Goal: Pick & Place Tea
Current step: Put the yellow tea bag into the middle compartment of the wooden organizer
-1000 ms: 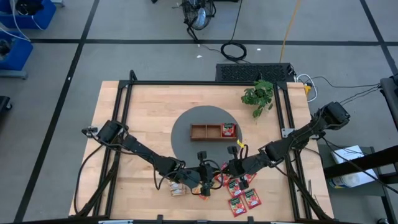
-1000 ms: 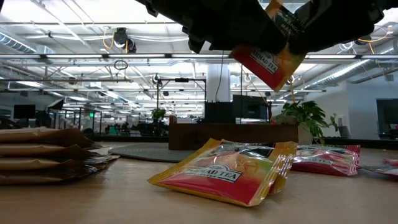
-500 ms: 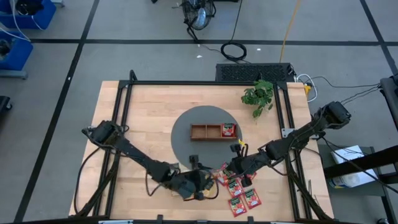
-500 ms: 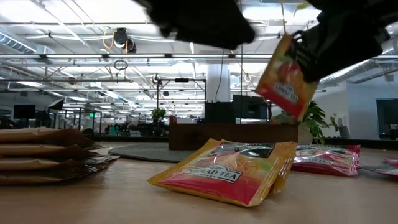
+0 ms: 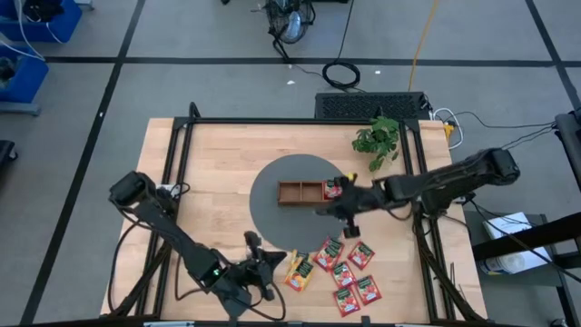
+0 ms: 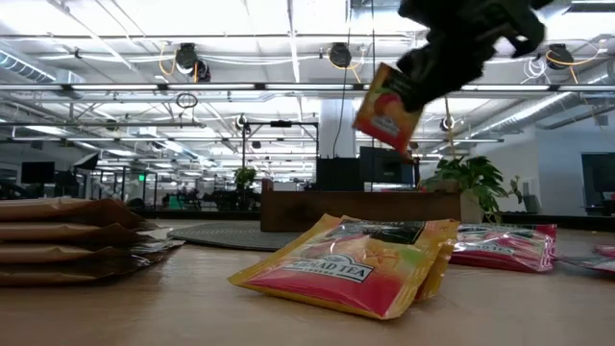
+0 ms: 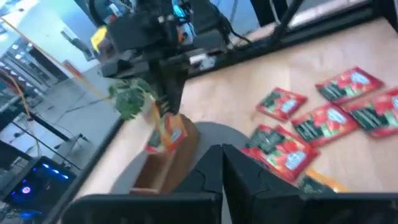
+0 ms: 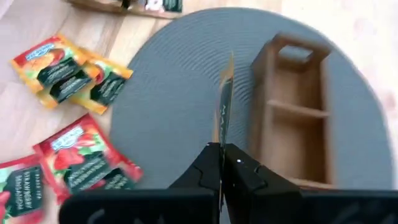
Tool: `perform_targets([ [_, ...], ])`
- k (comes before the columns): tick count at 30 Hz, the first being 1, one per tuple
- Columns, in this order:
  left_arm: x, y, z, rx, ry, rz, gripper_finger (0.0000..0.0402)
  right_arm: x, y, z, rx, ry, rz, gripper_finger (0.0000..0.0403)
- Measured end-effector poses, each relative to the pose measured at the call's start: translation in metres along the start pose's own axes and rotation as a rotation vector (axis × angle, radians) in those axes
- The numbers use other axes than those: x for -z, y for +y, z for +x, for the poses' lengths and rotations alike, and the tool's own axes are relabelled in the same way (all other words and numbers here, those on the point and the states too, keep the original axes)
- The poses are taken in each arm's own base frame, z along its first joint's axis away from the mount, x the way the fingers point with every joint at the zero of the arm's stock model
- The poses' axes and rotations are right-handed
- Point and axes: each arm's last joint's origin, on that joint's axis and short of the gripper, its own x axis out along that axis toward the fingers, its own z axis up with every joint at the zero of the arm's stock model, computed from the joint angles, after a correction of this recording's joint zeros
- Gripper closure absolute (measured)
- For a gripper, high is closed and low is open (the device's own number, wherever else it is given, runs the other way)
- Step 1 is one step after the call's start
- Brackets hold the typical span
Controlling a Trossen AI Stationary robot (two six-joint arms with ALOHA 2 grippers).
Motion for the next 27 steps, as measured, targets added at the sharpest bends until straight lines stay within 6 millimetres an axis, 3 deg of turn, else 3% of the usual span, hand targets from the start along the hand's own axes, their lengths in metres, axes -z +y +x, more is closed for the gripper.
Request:
perform_targets([
  [5, 0.010, 0.001, 0.001, -0.031, 0.012, 0.030, 0.0397, -0.018, -0.038, -0.017, 0.071, 0.011, -0.028, 0.0403],
  [9, 0.012, -0.004, -0.012, -0.085, -0.009, 0.065, 0.0393, -0.028, -0.074, -0.027, 0.100, 0.040, -0.027, 0.0403],
  [15, 0.020, -0.007, -0.021, -0.080, 0.013, 0.135, 0.0394, -0.037, -0.119, -0.013, 0.070, 0.127, 0.025, 0.0403],
  [21, 0.023, -0.001, -0.018, -0.115, 0.034, 0.178, 0.0390, -0.021, -0.126, 0.023, -0.050, 0.238, 0.034, 0.0403],
  [27, 0.024, -0.002, -0.021, -0.094, 0.042, 0.162, 0.0388, -0.017, -0.119, 0.043, -0.072, 0.301, 0.022, 0.0403],
])
